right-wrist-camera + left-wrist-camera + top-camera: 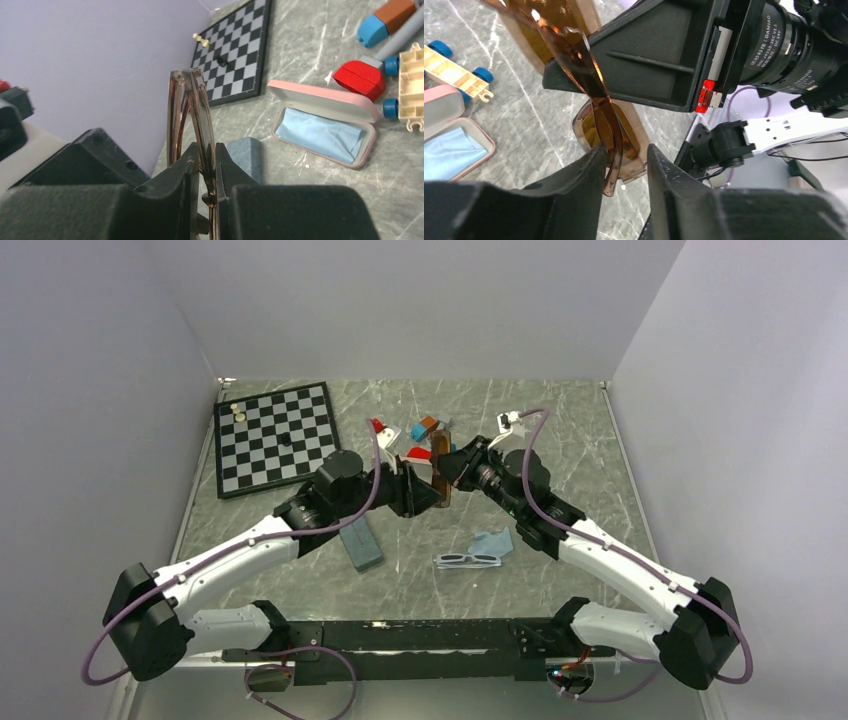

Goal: Organize the sunglasses

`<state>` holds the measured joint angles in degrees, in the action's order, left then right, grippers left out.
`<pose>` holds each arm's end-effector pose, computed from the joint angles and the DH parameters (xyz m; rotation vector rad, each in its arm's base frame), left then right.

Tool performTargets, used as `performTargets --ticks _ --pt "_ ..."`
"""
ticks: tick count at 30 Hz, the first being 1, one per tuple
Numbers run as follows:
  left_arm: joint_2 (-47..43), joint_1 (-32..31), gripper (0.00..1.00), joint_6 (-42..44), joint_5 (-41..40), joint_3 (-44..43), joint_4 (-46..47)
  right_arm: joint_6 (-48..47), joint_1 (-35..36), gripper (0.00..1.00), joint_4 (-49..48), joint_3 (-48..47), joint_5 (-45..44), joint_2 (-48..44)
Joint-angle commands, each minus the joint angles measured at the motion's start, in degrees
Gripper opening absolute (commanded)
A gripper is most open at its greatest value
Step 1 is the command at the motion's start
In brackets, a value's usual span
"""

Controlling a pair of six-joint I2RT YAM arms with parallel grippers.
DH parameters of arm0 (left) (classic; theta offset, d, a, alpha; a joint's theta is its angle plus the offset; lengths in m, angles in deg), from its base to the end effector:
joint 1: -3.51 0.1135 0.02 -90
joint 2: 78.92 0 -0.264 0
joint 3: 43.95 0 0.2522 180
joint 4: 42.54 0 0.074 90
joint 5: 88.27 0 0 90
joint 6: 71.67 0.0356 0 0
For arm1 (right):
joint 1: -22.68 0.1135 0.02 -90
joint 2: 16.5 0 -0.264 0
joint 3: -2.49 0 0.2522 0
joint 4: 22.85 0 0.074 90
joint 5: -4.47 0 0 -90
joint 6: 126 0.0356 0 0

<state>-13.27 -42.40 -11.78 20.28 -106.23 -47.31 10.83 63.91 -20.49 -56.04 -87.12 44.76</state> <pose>0.1794 -0.2015 0.3239 0.5156 1.8029 -1.2303 0.1918 0.1667 0.3232 0.1101 1.7868 1.1204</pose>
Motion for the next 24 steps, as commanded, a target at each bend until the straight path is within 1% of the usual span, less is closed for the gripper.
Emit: performTargets --ticks 1,4,6,9,12,14,18,19,21,22,23,24 --pt "1.75 -1.24 0.35 0.04 -3.69 -3.86 -0.38 4.95 0.13 0.00 -1.65 -1.87 -2.08 1.37" --pt "2.65 -1.55 0.29 -0.22 -6.23 -4.13 -0.99 7.53 0.17 0.00 -0.93 -1.05 -4.71 0.91" --pt "3.93 -1.58 0.27 -0.91 -7.72 -4.79 -1.56 9.74 0.56 0.00 -1.25 -0.25 -6.58 0.60" --pt "6.60 -1.64 0.28 -1.35 -8.79 -7.82 -5.42 10.43 2.83 0.00 0.56 -0.89 -10.66 1.15" --pt "8.34 -1.70 0.31 -1.73 -8.70 -8.69 -5.58 9.40 4.81 0.00 1.96 -1.84 -13.84 1.80" --pt "9.07 -1.64 0.31 -1.83 -9.31 -9.14 -5.88 9.08 5.69 0.00 2.37 -1.90 -15.66 1.72" --pt "9.65 -1.64 0.29 -1.24 -10.19 -9.65 -6.41 9.54 6.55 0.00 1.67 -1.05 -16.05 1.23" --pt "9.78 -1.64 0.23 -1.14 -10.11 -9.77 -6.44 9.78 6.59 0.00 1.50 -0.96 -15.73 1.36" --pt "9.85 -1.64 0.06 -0.67 -9.81 -9.72 -6.15 10.21 6.62 0.00 1.86 -1.01 -15.08 1.71" --pt "9.80 -1.68 0.00 -0.77 -9.95 -9.63 -6.30 10.39 6.65 0.00 1.98 -1.02 -14.66 1.94" --pt "9.60 -1.70 0.00 -0.80 -10.38 -9.49 -6.56 10.34 6.67 0.00 2.30 -1.14 -14.38 1.97" --pt "9.14 -1.60 0.00 -0.83 -11.15 -9.18 -6.68 10.19 6.60 0.04 2.90 -1.17 -14.21 1.85"
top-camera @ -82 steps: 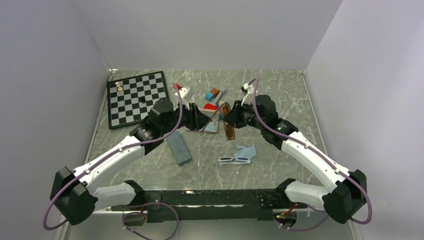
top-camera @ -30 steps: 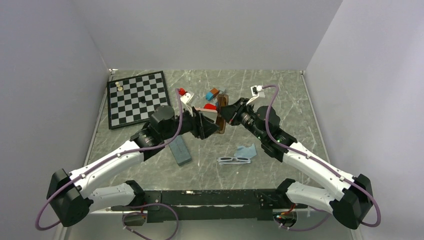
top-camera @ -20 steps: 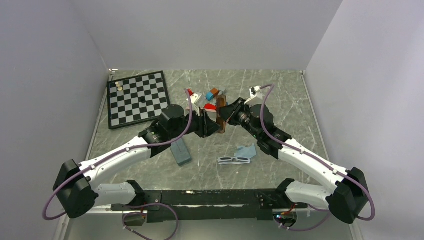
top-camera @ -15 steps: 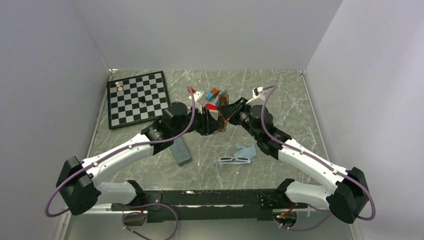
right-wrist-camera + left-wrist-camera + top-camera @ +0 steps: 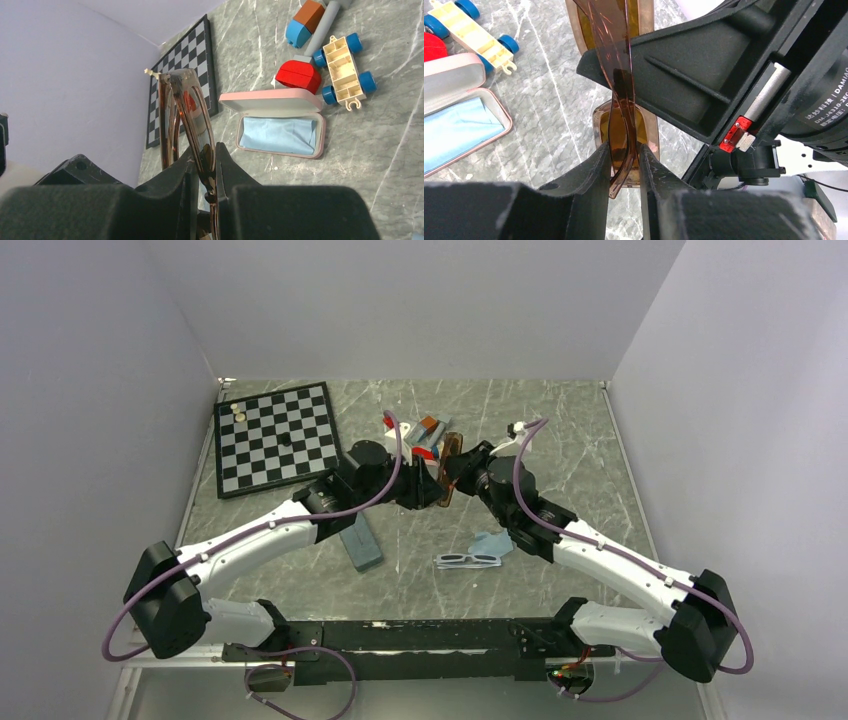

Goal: Organize the sunglasses

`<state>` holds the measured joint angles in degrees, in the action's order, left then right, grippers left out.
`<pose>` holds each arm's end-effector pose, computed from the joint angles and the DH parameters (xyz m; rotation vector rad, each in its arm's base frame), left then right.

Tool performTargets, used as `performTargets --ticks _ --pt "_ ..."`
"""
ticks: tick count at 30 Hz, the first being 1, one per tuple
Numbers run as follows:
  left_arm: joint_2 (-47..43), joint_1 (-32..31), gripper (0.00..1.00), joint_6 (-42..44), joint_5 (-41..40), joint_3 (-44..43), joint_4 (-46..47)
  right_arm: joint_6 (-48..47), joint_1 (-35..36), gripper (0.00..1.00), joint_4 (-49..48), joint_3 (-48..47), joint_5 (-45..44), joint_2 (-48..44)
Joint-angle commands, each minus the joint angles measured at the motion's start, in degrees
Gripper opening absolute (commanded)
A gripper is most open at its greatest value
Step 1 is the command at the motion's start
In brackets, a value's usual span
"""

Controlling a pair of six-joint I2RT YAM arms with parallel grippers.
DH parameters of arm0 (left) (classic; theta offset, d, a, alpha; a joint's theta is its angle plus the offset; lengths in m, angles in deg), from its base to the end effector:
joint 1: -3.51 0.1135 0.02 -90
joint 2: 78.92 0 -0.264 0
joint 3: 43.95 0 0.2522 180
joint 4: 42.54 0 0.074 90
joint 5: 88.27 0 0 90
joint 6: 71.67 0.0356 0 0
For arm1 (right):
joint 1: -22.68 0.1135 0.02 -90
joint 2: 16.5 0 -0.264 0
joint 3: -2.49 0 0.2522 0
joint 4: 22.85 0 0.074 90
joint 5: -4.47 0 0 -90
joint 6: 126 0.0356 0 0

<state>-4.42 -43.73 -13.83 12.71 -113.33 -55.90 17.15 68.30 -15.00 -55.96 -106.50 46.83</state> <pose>0.2014 -0.2278 0.3109 0.4087 2.0091 -1.0921 0.1891 0.1751 0.3043 0.3949 1.8295 0.9003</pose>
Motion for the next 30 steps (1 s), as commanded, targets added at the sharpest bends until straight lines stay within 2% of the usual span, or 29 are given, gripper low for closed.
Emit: performTargets --ticks 1,4,7,10,13,16,17,19,22,23,25,28,30 --pt "-0.22 -0.30 0.00 1.18 -4.41 -1.73 1.88 3.50 2.27 0.12 -1.74 -1.42 5.46 -0.31" --pt "-2.27 0.27 0.00 0.47 -5.22 -0.42 1.95 0.94 2.12 0.40 1.55 -2.17 6.40 -1.18" --pt "-3.44 3.13 0.00 -0.82 0.53 0.57 2.42 -2.24 2.04 0.56 5.47 -2.93 6.43 -2.66" --pt "-4.37 6.06 0.00 -2.59 6.19 2.32 4.24 -6.11 1.75 0.61 8.35 -2.92 6.74 -4.80" --pt "-5.17 7.84 0.00 -2.90 8.59 3.20 4.32 -9.08 1.49 0.64 9.14 -2.84 7.99 -6.41" --pt "-5.35 9.28 0.00 -0.81 12.04 2.06 1.34 -18.59 1.23 0.67 9.53 -3.73 11.22 -8.30" --pt "-5.49 9.68 0.00 0.39 13.12 1.33 -1.28 -24.67 1.22 0.69 9.00 -4.09 13.21 -9.12" --pt "-5.75 10.41 0.00 2.67 14.15 -0.43 -6.52 -43.49 1.22 0.72 9.35 -4.54 19.83 -11.21" --pt "-6.42 10.81 0.00 4.39 16.33 -3.07 -13.77 -67.45 1.24 0.79 13.76 -4.68 30.06 -14.61" --pt "-6.66 10.91 0.00 4.66 17.45 -3.49 -15.88 -74.14 1.22 0.83 12.96 -3.31 32.25 -15.90" --pt "-7.42 10.92 0.00 5.14 20.96 -3.91 -20.10 -87.07 1.23 0.99 9.64 0.77 37.54 -17.85" --pt "-9.02 10.91 0.00 6.80 24.10 -4.60 -27.96 -102.11 1.19 1.00 9.30 0.83 46.54 -17.64" --pt "-10.07 10.97 0.00 8.26 24.52 -5.22 -34.79 -110.06 1.21 1.00 15.74 -3.47 53.09 -14.70"
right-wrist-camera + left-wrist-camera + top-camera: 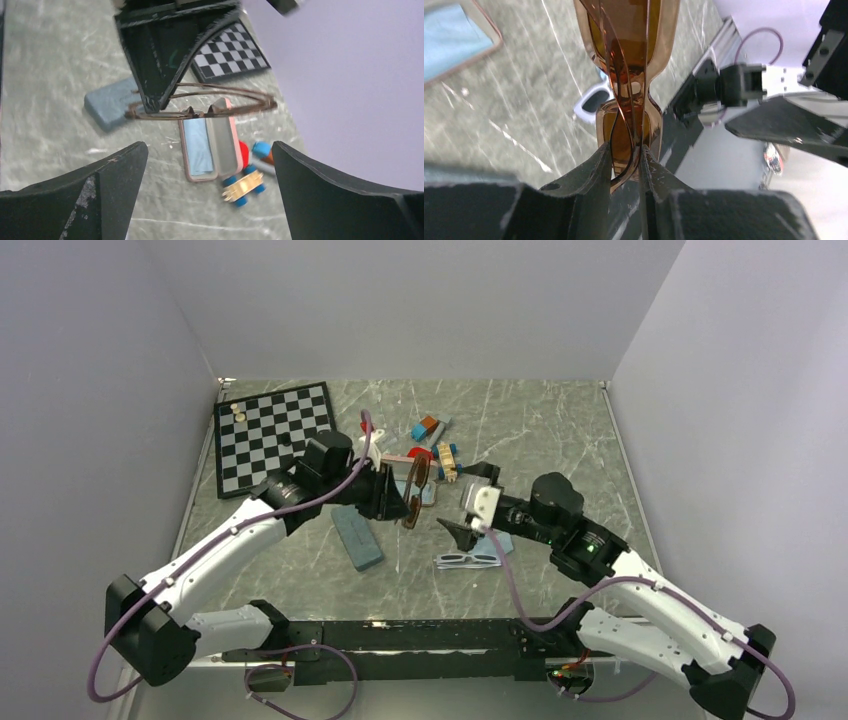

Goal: Organize the sunglasses

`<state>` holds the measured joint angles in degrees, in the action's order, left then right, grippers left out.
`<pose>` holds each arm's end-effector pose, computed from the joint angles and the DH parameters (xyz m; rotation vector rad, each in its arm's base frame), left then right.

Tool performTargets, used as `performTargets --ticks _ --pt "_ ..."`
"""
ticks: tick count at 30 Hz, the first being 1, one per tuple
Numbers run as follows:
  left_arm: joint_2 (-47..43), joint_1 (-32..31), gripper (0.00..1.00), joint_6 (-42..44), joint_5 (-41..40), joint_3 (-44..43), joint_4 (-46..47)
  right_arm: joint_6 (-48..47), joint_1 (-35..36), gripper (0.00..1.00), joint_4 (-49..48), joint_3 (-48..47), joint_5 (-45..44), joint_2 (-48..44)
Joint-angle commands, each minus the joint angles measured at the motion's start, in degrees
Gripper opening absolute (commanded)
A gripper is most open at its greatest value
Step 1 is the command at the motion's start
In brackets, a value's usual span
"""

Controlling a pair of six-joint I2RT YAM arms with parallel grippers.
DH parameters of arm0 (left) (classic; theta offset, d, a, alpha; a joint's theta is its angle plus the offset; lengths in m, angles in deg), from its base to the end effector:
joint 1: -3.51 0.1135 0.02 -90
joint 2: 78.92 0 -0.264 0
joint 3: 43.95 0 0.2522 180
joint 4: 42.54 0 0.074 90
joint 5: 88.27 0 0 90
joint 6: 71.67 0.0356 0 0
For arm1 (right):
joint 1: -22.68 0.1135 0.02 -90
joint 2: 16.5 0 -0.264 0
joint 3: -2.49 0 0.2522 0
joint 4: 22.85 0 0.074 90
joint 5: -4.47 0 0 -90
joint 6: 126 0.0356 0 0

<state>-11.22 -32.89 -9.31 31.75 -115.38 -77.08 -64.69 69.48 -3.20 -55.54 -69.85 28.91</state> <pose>0.1999 -0.1695 0.3205 0.5126 2.2135 -1.1871 0.1218 0.1438 0.3434 -1.2031 1.2163 0.4673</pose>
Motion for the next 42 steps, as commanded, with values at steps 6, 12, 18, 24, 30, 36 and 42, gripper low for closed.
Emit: performTargets --ticks 6,12,18,24,30,36,42 --pt "-3.79 0.11 0.00 4.00 11.72 -3.02 -19.51 -42.67 0.52 1.00 25.23 -19.41 26.04 16.89" --pt "-0.79 0.11 0.00 4.50 13.18 -5.52 -22.35 -46.88 1.94 0.99 23.46 -17.70 28.07 18.96" --pt "0.79 0.12 0.00 4.88 14.63 -6.97 -24.45 -48.20 2.30 0.94 28.39 -21.30 26.53 23.72" --pt "3.02 0.19 0.00 6.08 14.69 -9.48 -26.82 -46.64 3.31 0.86 27.46 -22.60 25.77 26.83" --pt "4.32 0.13 0.00 7.33 13.33 -11.38 -29.39 -45.56 4.80 0.66 27.87 -23.32 22.42 28.16" --pt "5.42 0.12 0.00 8.31 13.09 -13.77 -31.32 -44.73 5.55 0.45 30.48 -24.55 18.26 29.15" --pt "6.33 0.16 0.00 9.12 13.07 -15.63 -33.29 -43.51 5.75 0.28 32.33 -25.25 15.05 29.49"
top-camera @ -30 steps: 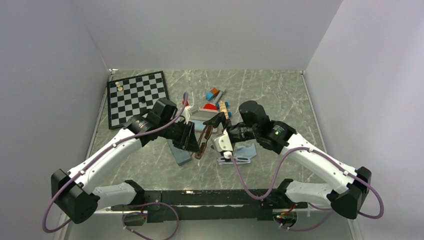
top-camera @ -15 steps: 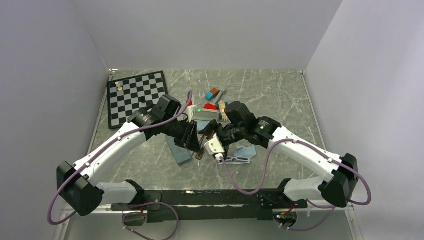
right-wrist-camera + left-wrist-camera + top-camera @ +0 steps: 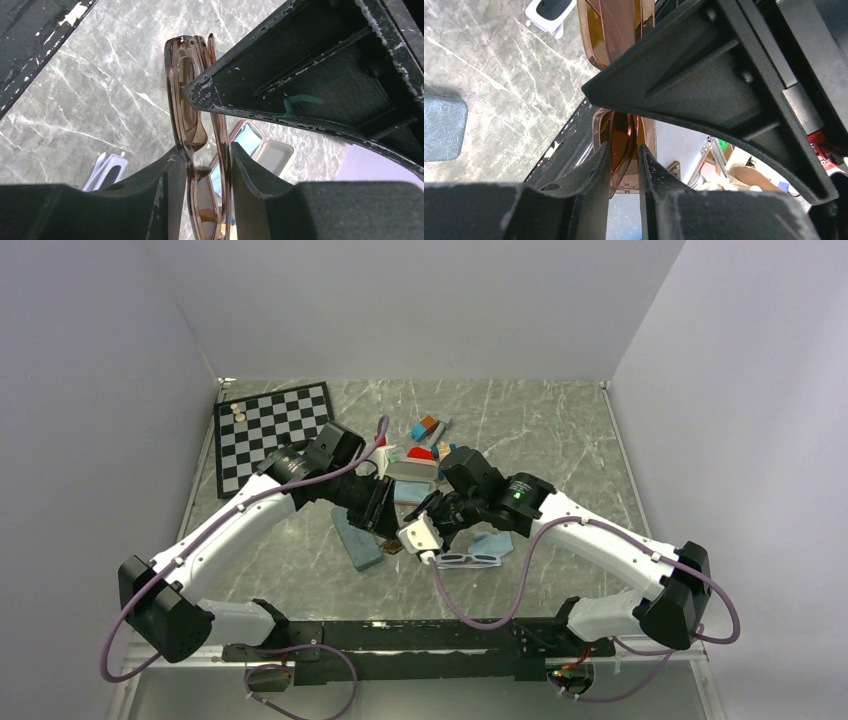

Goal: Organize the sunglasses

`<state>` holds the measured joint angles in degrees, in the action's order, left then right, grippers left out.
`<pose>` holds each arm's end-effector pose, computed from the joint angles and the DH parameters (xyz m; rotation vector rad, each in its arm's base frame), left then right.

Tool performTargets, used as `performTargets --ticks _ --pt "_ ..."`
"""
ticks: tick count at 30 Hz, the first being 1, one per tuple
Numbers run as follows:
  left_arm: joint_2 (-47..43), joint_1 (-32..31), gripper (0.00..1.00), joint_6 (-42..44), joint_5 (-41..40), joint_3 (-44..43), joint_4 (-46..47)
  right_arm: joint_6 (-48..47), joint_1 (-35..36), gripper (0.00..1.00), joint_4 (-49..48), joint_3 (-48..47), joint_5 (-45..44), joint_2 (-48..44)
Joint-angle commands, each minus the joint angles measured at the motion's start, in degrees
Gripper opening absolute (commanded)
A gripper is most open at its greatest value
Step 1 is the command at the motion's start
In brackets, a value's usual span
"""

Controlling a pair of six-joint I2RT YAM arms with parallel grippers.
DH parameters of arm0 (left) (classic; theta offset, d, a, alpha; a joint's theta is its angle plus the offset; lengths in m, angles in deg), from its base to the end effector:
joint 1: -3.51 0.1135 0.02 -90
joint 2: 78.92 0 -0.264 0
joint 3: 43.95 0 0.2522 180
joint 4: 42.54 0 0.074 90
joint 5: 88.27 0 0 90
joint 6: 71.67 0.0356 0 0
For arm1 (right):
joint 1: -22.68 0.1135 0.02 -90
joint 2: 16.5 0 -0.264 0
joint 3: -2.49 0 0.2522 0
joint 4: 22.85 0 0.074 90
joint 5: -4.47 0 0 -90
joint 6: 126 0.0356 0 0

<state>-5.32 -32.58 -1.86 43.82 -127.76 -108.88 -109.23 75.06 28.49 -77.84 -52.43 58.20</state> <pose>0.1877 -0.1663 0.3281 0.6801 2.6051 -1.2913 0.1517 0.2288 0.3186 -2.1189 0.7838 0.4903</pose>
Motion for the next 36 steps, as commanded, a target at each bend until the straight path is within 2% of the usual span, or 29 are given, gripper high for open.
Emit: performTargets --ticks 1,3,5,6,8,11,12,15,20,21,23,26,29,31,36 --pt "0.59 -0.20 0.00 1.72 0.92 -3.56 -1.63 1.49 0.18 0.22 0.60 -2.91 -2.38 0.06" --pt "0.76 -0.20 0.00 1.62 1.67 -3.79 -1.02 2.36 0.23 0.12 0.21 -2.75 -1.58 -0.22" --pt "0.71 -0.15 0.03 1.42 2.15 -4.15 -0.25 3.40 0.27 0.07 -0.55 -2.40 -1.00 -0.69" --pt "0.44 -0.05 0.14 1.35 1.41 -4.59 -0.17 3.99 0.27 0.06 -0.96 -2.16 -0.99 -0.90" --pt "-0.70 0.25 0.54 0.53 -1.24 -5.30 0.72 5.51 0.27 0.02 -1.66 -1.80 -1.23 -1.28" --pt "-3.89 1.54 0.92 -1.80 -5.17 -5.05 4.77 8.37 0.27 0.00 -2.42 -1.73 -1.64 -1.34" --pt "-5.75 2.01 0.98 -2.82 -7.23 -4.76 6.37 9.43 0.27 0.00 -2.66 -1.73 -1.90 -1.31" --pt "-9.82 2.89 0.99 -6.25 -20.25 -4.53 8.71 13.57 0.18 0.00 -4.99 -0.73 -3.97 -1.37" --pt "-18.04 3.71 0.99 -15.57 -53.08 0.83 11.76 27.08 -3.13 0.00 -12.47 -0.26 -8.23 0.09" --pt "-19.30 4.22 0.99 -17.57 -57.93 2.05 11.84 31.35 -5.23 0.02 -15.29 -0.15 -8.53 0.59" --pt "-21.16 5.96 0.99 -19.97 -62.64 4.37 13.29 38.79 -8.66 0.05 -20.56 0.30 -8.63 1.82" --pt "-23.27 9.21 0.99 -20.55 -62.33 10.90 21.35 45.18 -12.22 0.06 -24.59 -0.66 -7.59 5.58" --pt "-23.49 13.58 0.99 -20.85 -54.84 17.11 30.63 47.89 -13.50 0.10 -20.18 -7.30 -7.99 12.59" --pt "-22.37 15.17 0.99 -19.98 -50.06 20.44 36.67 48.14 -13.53 0.10 -16.29 -12.79 -8.45 18.10" --pt "-18.39 18.41 0.99 -18.04 -42.92 25.67 42.57 44.13 -13.49 0.10 -11.82 -20.73 -7.96 30.22"
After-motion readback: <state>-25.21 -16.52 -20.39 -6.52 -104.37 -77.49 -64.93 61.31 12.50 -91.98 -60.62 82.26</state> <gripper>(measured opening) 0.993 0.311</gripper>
